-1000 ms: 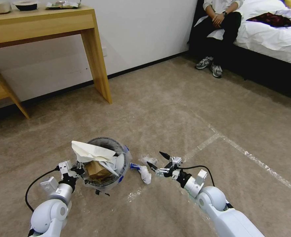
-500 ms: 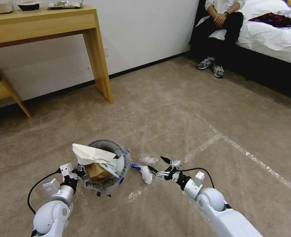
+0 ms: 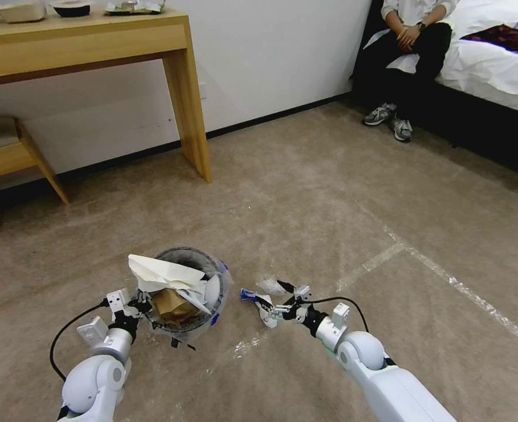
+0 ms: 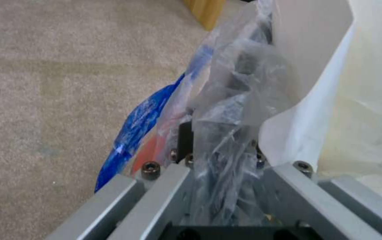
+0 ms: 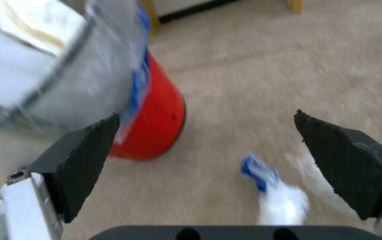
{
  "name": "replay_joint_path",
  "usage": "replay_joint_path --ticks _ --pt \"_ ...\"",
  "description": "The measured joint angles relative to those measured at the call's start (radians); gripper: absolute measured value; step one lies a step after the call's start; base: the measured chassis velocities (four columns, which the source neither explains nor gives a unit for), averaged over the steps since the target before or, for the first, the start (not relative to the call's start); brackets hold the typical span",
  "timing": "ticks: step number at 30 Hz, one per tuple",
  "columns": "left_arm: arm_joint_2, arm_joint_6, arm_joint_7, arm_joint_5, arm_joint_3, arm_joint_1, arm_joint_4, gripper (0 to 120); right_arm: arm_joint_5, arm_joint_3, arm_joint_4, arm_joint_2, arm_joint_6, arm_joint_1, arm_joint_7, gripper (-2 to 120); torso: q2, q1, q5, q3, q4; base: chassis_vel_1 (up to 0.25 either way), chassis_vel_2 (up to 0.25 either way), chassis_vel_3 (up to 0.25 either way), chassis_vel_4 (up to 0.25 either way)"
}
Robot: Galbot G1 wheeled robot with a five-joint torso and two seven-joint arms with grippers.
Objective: Pick up the trash bin and place the garbage on the floor into it.
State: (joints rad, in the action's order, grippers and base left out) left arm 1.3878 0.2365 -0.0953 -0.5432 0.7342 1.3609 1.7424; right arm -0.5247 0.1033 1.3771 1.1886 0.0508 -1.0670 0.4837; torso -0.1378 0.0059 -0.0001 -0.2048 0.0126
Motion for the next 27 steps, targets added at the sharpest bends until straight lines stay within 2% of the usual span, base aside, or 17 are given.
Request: replay_joint_path --ticks 15,27 --pt "-0.010 0.003 0.007 -0.005 -0.019 -0.019 0.020 1 0.019 0.029 -0.010 -0.025 0.001 -0.057 -0.020 100 0.000 0.000 0.0001 0.000 0.0001 0.000 0.000 0.000 0.000" --pt "-0.017 0.004 0.012 -0.005 -0.005 -0.025 0.020 1 0.017 0.020 -0.051 -0.015 -0.019 -0.042 -0.045 100 0.000 0.000 0.0001 0.000 0.0000 0.000 0.000 0.000 0.000"
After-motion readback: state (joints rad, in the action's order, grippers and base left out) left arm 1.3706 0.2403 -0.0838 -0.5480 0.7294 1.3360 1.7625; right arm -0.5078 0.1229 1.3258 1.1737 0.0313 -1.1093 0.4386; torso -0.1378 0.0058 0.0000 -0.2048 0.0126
